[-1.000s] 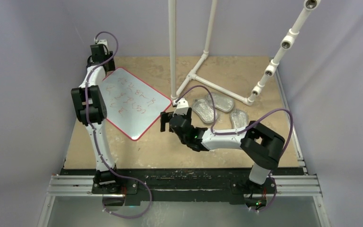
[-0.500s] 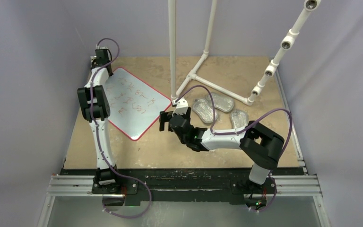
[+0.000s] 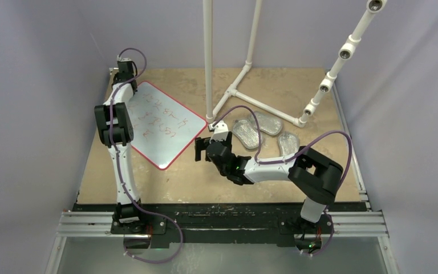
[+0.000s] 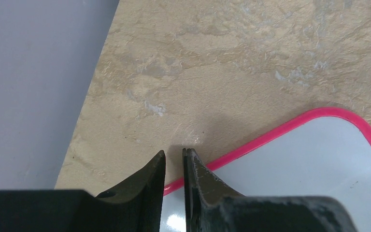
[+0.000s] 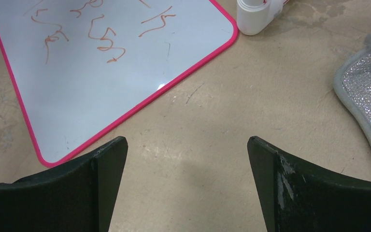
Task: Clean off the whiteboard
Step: Move the whiteboard to the center of the board.
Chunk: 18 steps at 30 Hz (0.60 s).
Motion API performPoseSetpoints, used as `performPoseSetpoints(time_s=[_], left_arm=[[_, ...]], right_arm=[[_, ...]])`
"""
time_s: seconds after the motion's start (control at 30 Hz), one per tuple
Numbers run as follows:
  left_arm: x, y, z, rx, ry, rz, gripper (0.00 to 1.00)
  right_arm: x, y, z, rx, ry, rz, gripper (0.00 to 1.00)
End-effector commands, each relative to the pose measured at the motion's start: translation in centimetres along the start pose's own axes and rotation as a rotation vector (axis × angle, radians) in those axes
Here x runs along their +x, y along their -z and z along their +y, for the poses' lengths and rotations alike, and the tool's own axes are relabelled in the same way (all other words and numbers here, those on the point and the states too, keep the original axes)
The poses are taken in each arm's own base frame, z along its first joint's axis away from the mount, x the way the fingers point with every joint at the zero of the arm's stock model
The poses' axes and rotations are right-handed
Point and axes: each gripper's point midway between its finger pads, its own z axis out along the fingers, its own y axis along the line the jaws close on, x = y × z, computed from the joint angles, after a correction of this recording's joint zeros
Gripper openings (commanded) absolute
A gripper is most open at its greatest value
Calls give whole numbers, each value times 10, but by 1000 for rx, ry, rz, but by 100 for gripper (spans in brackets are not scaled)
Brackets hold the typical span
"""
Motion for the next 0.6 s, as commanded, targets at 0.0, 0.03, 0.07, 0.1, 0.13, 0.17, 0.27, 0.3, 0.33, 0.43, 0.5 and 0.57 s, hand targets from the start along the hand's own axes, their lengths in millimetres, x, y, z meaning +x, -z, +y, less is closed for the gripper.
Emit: performPoseSetpoints(time_s=[0.0,0.03,0.07,0.1,0.13,0.17,0.27,0.3,0.33,0.43,0.5,0.57], left_arm=[[65,4,-18,111,-62,184,18],[67,5,-19,127,-55,193,18],[70,5,-20,142,-50,205,17],[72,6,-22,163,-46,217,16],[75,7,-24,181,-47,230,14],[77,9,-27,201,-50,241,12],[84,20,-35,261,-47,266,8],[87,24,-36,277,-45,275,6],[90,28,-38,293,-44,286,6],[105,41,-40,331,-52,316,4],[115,50,-41,356,-62,334,3],[124,59,-39,364,-67,353,1]], right_arm=[[-18,7,1,-3,-18,-45,97],[-17,7,-1,3,-21,-44,97],[-17,8,-2,8,-24,-45,97],[-18,10,-3,11,-28,-46,97],[-18,12,-6,16,-30,-47,97],[-17,13,-8,20,-30,-47,97],[-18,18,-14,35,-30,-52,97],[-19,19,-15,39,-35,-54,97],[-18,21,-17,42,-34,-53,97],[-16,23,-21,52,-37,-49,96],[-14,24,-24,58,-42,-47,96],[-14,26,-27,65,-46,-48,96]])
